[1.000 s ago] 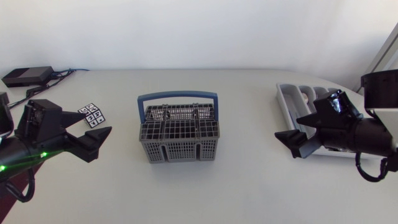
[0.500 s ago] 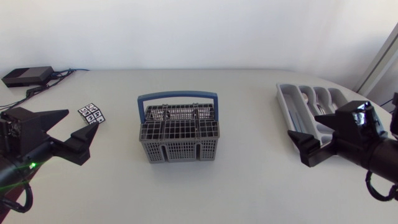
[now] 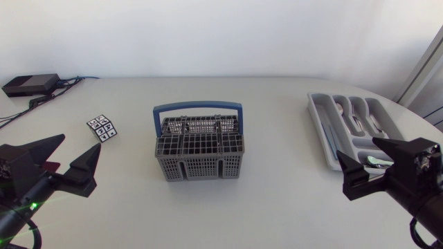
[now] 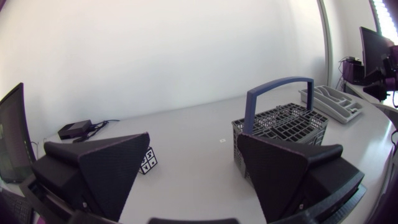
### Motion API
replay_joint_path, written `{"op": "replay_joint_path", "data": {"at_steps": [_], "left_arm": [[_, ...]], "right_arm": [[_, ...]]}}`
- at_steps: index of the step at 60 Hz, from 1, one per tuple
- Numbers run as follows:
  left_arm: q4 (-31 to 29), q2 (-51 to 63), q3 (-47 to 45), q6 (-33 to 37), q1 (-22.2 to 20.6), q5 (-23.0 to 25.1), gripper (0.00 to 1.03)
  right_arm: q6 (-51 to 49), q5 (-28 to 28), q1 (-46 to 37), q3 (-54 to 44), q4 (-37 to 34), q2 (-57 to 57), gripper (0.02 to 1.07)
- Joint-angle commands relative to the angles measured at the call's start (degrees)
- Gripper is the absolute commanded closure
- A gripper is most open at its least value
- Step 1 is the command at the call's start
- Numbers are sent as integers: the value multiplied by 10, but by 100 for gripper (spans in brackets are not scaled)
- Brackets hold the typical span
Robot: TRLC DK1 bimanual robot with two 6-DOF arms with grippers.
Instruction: Transfer all utensils from the basket to the drawer tray.
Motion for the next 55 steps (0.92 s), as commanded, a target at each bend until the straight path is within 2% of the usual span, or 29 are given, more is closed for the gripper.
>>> {"op": "replay_joint_path", "data": {"at_steps": [1, 31, 38, 55], "left_arm": [[-5, -26, -25, -25, 2, -10, 5], [-24, -179, -119, -102, 1, -67, 6], [-24, -180, -119, -102, 1, -67, 6], [-24, -180, -119, -102, 1, -67, 6]], "right_arm": [[33, 7, -6, -27, 15, -26, 7], [139, 23, -27, -123, 57, -179, 7], [168, 27, -33, -149, 69, -221, 7], [169, 27, -33, -150, 69, -222, 7]]}}
